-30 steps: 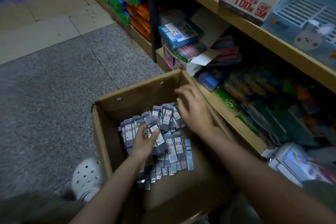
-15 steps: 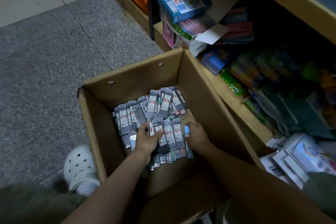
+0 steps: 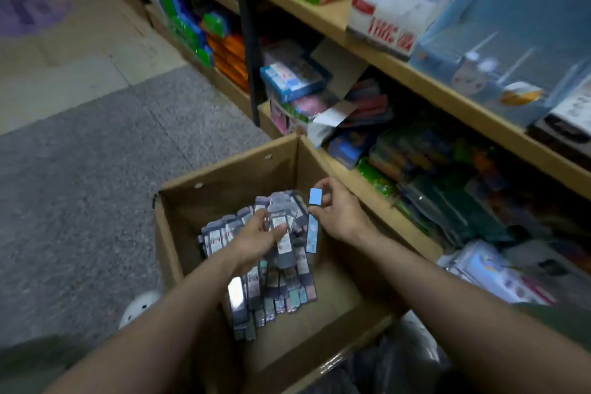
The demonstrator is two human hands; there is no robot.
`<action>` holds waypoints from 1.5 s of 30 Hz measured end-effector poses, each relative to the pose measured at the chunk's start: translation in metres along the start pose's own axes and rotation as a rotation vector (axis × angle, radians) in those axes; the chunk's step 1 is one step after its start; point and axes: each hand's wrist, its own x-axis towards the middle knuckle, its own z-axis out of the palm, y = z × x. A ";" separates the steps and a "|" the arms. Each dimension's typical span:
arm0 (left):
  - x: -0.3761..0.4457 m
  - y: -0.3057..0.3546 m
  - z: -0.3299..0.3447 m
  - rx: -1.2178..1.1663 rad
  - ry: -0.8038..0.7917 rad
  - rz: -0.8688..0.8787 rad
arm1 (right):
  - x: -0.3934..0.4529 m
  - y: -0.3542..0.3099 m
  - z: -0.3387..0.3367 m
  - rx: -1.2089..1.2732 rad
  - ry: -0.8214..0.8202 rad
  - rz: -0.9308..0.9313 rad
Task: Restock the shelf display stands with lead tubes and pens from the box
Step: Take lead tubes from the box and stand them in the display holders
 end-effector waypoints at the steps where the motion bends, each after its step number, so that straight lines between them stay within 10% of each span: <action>1: -0.007 0.020 -0.001 0.020 -0.036 0.051 | -0.004 -0.014 -0.017 0.002 -0.008 -0.025; 13: -0.086 0.195 0.070 -0.029 -0.434 0.406 | -0.097 -0.092 -0.199 0.136 0.359 -0.136; 26: -0.050 0.265 0.090 -0.234 -0.342 0.635 | -0.074 -0.130 -0.328 -0.117 0.873 -0.298; 45: 0.010 0.280 0.068 -0.176 -0.336 0.712 | 0.060 -0.134 -0.310 -0.368 0.832 -0.303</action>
